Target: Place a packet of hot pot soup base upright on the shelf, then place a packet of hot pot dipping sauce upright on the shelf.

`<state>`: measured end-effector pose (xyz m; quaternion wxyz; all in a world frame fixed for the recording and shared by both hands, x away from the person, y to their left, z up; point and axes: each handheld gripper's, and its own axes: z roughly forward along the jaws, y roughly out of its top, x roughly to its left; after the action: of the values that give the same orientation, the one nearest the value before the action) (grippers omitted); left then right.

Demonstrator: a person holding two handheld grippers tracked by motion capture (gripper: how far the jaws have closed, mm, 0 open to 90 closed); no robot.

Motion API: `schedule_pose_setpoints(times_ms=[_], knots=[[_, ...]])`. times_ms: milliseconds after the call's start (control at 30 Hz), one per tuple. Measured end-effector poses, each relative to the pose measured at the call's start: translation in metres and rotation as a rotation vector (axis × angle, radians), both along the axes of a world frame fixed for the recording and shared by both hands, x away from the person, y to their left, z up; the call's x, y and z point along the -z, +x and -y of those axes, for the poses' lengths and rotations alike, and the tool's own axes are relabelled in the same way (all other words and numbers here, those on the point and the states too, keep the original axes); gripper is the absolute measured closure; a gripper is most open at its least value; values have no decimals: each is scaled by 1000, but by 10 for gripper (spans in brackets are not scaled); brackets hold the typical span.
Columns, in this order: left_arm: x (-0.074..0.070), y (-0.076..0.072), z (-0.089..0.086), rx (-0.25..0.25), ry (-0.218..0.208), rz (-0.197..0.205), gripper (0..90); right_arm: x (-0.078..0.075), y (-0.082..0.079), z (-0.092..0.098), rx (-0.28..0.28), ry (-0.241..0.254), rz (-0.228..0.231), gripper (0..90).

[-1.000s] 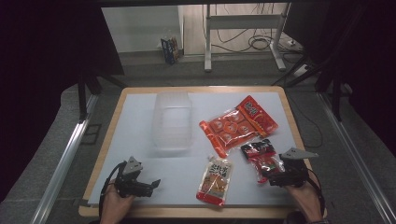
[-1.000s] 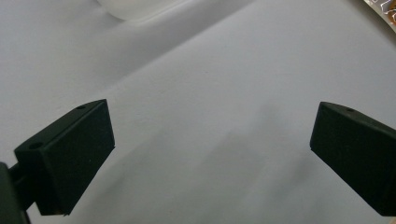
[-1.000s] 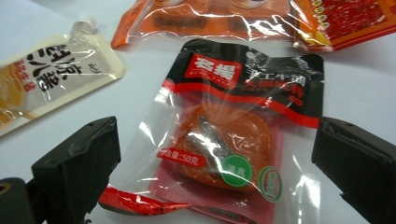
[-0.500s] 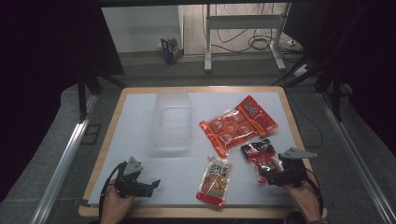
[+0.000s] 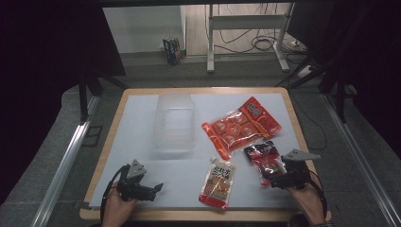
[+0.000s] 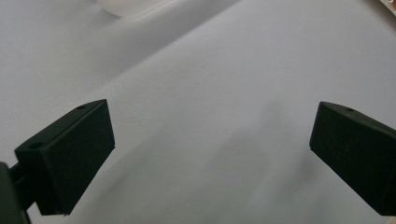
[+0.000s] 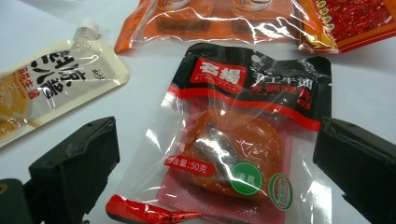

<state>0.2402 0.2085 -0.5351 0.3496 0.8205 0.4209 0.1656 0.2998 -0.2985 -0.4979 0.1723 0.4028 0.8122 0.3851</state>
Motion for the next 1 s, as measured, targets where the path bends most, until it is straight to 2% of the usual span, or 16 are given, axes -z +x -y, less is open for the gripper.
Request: schedule_pose_setpoints(times_ms=[733, 900, 1000], knots=[[1, 0, 1, -1, 7, -9, 1, 0, 7, -5, 17, -44, -4, 5], [1, 0, 1, 0, 9, -14, 2, 0, 10, -6, 34, -27, -15, 4], [2, 0, 0, -2, 9, -16, 2, -3, 12, -6, 40, 4, -20, 4]])
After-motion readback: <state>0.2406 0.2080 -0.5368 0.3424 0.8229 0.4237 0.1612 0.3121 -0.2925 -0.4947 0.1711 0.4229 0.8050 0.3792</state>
